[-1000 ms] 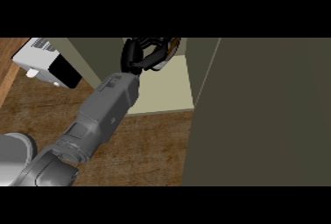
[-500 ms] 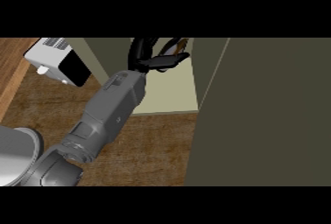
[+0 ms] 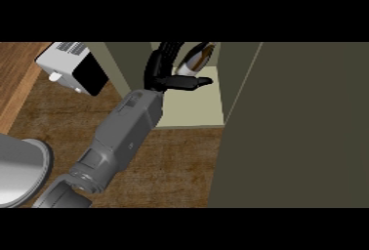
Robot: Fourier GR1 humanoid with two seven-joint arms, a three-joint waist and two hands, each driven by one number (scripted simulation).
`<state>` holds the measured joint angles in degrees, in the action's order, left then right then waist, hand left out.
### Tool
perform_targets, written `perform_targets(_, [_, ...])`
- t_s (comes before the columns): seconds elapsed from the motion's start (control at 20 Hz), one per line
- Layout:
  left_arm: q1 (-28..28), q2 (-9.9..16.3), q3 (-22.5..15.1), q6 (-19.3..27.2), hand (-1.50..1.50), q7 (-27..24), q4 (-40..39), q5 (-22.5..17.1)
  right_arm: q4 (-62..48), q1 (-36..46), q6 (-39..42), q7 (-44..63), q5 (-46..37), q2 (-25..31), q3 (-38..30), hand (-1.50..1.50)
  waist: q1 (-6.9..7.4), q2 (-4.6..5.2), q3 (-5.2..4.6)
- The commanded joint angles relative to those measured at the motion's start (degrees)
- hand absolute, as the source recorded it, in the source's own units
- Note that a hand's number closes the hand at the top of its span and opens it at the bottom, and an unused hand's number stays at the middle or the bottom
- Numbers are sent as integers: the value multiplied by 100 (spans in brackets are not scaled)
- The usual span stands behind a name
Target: Pick up the wine, place it into the cabinet and close the cabinet
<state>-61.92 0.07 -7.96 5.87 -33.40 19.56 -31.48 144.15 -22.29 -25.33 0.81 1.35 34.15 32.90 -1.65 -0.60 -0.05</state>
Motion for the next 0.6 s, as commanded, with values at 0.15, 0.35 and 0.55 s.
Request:
perform_targets(0.15, [914,-7,-585,-155,-150,181,1082,-379,1163,-396,0,451,279,225,-90,-150,75,-26,4])
perform_targets(0.35, [1720,-7,-1031,-131,-150,205,1866,-507,1161,-379,-136,476,50,182,71,-150,179,-71,-2])
perform_targets(0.55, [1939,-7,-1136,160,-150,638,2675,-549,1360,-271,-253,841,117,195,-39,-150,249,-49,-8])
